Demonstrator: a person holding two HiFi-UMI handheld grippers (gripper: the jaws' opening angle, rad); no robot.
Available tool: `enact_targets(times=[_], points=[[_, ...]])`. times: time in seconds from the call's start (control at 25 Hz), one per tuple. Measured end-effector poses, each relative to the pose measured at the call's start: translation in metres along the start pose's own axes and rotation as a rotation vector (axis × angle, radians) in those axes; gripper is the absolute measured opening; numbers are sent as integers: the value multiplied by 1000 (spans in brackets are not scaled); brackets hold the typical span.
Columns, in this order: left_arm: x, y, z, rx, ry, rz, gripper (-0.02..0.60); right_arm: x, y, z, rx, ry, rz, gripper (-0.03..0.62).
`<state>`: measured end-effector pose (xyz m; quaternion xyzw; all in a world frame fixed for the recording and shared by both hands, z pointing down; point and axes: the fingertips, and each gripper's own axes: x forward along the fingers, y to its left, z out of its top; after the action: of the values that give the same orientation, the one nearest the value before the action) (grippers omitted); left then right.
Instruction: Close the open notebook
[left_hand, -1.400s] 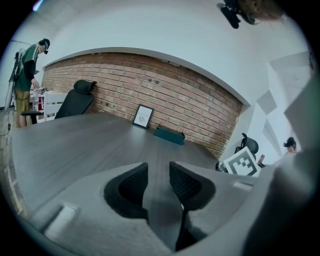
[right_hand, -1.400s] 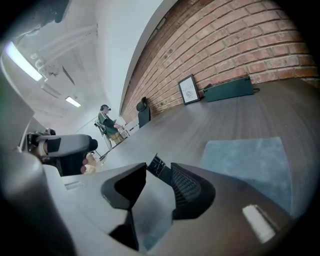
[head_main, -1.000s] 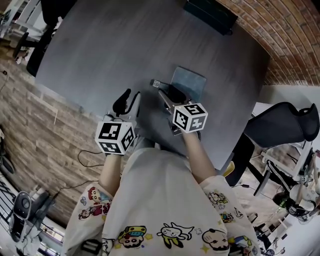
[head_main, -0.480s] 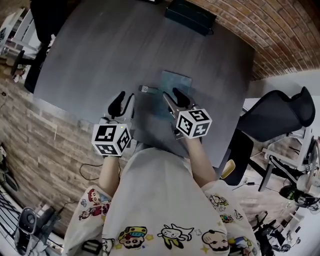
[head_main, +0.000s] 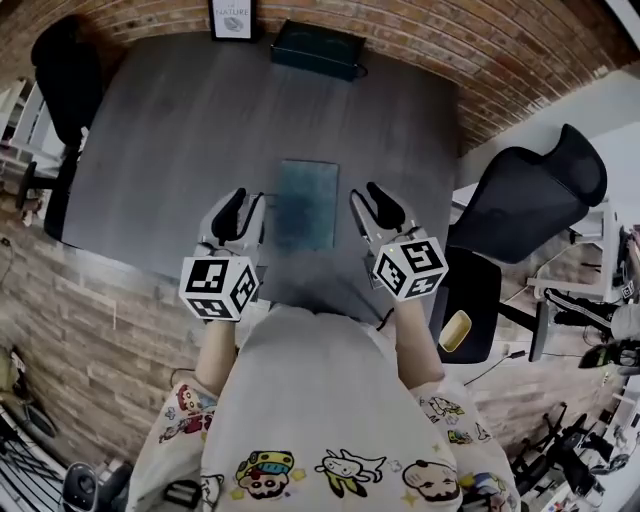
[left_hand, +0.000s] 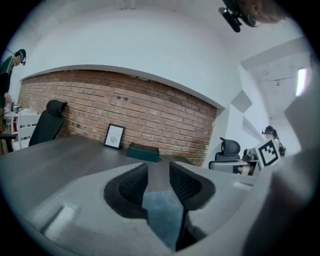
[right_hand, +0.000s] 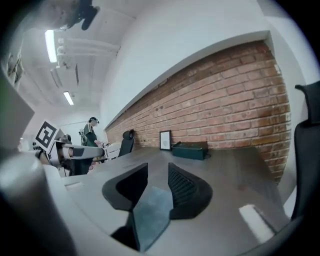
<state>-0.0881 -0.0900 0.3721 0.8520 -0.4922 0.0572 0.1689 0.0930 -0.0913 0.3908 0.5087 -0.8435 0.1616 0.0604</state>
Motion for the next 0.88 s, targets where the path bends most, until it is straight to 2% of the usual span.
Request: enact_targets(times=[0.32,0.48,0.64,0.88], points=[[14,-69,25,89,-39,-121,120,-96,-48,46,-149,-115,-173,66],[14,-98,30,112,-50,-159,63,-132,-59,55,-208,-134,-235,20],[10,-116,28,132,-46,-185,0,-149,-61,56,-209,-157,-261,11],[6,-124,22,154,-31,-188,-2,-156,-63,51,-145,-180,-254,9]])
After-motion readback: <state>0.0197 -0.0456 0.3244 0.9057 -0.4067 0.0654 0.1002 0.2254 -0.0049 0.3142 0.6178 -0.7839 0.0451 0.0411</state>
